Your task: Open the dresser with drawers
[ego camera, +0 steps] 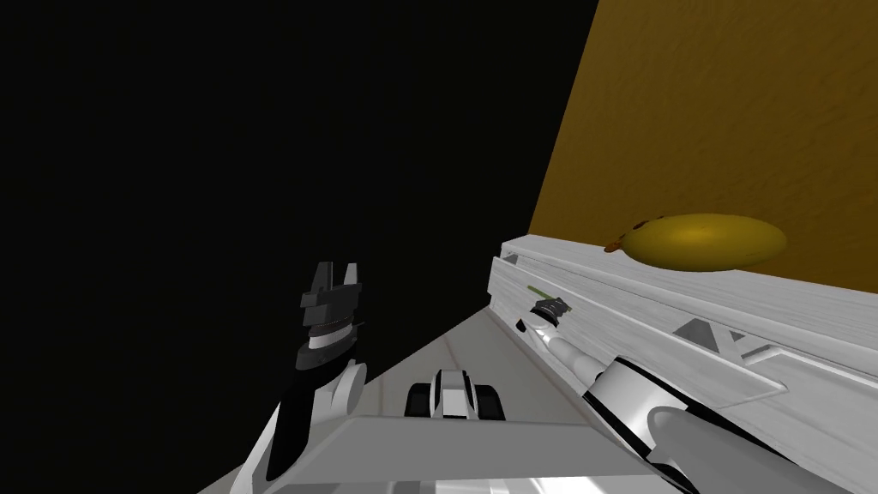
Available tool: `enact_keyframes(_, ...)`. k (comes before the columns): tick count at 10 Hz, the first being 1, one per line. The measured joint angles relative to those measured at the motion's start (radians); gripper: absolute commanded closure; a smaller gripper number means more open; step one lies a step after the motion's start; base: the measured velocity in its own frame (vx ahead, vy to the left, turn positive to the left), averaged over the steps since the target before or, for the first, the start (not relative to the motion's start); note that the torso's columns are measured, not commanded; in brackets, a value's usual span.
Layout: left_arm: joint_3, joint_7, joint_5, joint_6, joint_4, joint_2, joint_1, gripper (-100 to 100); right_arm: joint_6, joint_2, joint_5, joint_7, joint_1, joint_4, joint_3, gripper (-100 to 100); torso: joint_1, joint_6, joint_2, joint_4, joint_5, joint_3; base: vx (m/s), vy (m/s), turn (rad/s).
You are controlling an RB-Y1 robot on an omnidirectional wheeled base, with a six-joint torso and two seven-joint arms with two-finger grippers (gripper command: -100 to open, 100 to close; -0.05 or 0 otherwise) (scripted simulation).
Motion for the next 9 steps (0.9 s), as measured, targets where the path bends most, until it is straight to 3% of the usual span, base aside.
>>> enact_keyframes(1,0.000,0.000,0.000,0.000,0.000,0.000,0.000,0,-0.014,-0.022,-0.021,0.031,-0.007,-0.024,-0.010,-100,-0.002,-0.002,-0.003,0.000,0.000,-0.002,-0.049,0.064,-0.016)
enact_keyframes(2,0.000,0.000,0.000,0.000,0.000,0.000,0.000,0,-0.036,-0.026,-0.026,0.038,-0.034,0.006,-0.009,-100,-0.003,-0.003,-0.005,0.000,0.001,-0.003,-0.039,0.047,-0.024)
enact_keyframes(4,0.000,0.000,0.000,0.000,0.000,0.000,0.000,0,-0.071,-0.049,-0.050,0.069,-0.067,0.018,-0.016,-100,0.005,-0.004,-0.001,0.003,0.005,-0.001,-0.044,0.044,-0.024)
enact_keyframes(5,0.000,0.000,0.000,0.000,0.000,0.000,0.000,0,-0.085,-0.067,-0.073,0.104,-0.070,-0.011,-0.028,-100,0.010,-0.005,0.003,0.006,0.008,0.002,-0.049,0.048,-0.009)
enact_keyframes(6,0.000,0.000,0.000,0.000,0.000,0.000,0.000,0,-0.099,-0.077,-0.081,0.119,-0.080,-0.007,-0.029,-100,0.012,-0.004,0.006,0.008,0.009,0.003,-0.014,0.015,0.006)
enact_keyframes(7,0.000,0.000,0.000,0.000,0.000,0.000,0.000,0,-0.104,-0.075,-0.082,0.119,-0.078,-0.004,-0.028,0,0.010,-0.004,0.005,0.007,0.008,0.003,0.000,0.000,0.000)
enact_keyframes(9,0.000,0.000,0.000,0.000,0.000,0.000,0.000,0,-0.108,-0.069,-0.084,0.120,-0.073,-0.002,-0.027,0,0.007,-0.004,0.002,0.005,0.006,0.001,0.000,0.000,0.000)
